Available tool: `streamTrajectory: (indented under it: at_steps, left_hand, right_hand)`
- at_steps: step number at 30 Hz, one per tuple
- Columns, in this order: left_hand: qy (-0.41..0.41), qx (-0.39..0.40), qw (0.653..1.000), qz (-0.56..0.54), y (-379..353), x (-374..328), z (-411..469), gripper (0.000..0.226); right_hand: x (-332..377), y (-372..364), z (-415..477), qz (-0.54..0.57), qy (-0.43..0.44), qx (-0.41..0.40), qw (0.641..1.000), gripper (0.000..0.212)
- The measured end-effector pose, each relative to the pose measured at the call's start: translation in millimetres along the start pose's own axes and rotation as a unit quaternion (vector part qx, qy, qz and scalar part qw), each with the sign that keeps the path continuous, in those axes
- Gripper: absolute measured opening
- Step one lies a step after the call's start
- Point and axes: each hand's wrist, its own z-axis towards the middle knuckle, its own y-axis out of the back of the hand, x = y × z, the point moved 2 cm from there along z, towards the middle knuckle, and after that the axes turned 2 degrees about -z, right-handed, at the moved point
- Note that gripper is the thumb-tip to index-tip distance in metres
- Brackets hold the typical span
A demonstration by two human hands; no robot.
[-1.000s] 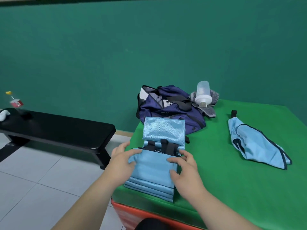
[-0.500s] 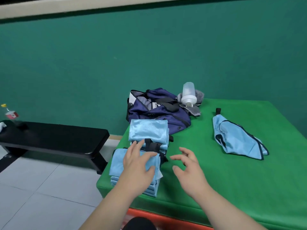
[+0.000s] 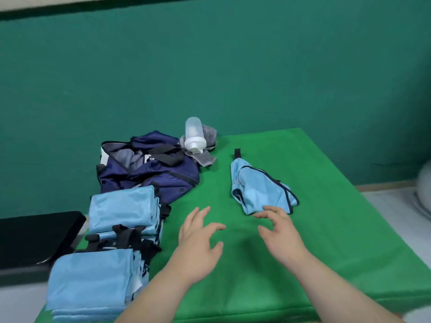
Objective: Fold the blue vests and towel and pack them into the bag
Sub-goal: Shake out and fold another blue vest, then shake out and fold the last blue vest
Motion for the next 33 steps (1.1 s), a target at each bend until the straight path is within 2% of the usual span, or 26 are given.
streamTrajectory:
  at_steps: [6, 10, 14, 18, 20, 22, 24, 29, 31, 33]
  left_hand:
    - [-0.014, 0.043, 0.999, -0.014, -28, -15, 67, 0.035]
    - [-0.034, 0.056, 0.998, -0.005, -41, -18, 122, 0.038]
    - [-0.056, 0.064, 0.996, 0.003, -51, -22, 186, 0.043]
    - [-0.067, 0.080, 0.994, 0.029, -68, -19, 254, 0.051]
    - [-0.076, 0.122, 0.987, 0.078, -78, -17, 282, 0.058]
    - [-0.094, 0.181, 0.971, 0.127, -87, -19, 298, 0.059]
    - [-0.132, 0.197, 0.960, 0.148, -90, -23, 303, 0.053]
    - [-0.211, 0.098, 0.971, 0.056, -68, -36, 291, 0.020]
    - [-0.223, 0.077, 0.971, 0.037, -49, -44, 277, 0.016]
    - [-0.240, 0.058, 0.967, 0.061, -26, -56, 263, 0.022]
  right_hand:
    - [-36, 42, 61, -0.075, -0.007, -0.017, 0.997, 0.033]
    - [-46, 56, 109, -0.159, -0.016, -0.028, 0.987, 0.044]
    - [-55, 54, 143, -0.246, -0.066, -0.012, 0.967, 0.053]
    - [-64, 50, 156, -0.280, -0.068, -0.017, 0.957, 0.045]
    - [-67, 52, 159, -0.287, -0.056, -0.028, 0.956, 0.037]
    - [-69, 55, 159, -0.287, -0.040, -0.031, 0.957, 0.031]
    - [-70, 59, 157, -0.258, -0.027, -0.037, 0.965, 0.024]
    - [-66, 73, 145, -0.147, -0.002, -0.051, 0.988, 0.008]
    - [-57, 81, 136, -0.116, 0.014, -0.057, 0.991, 0.007]
    - [-44, 91, 126, -0.100, 0.036, -0.063, 0.992, 0.007]
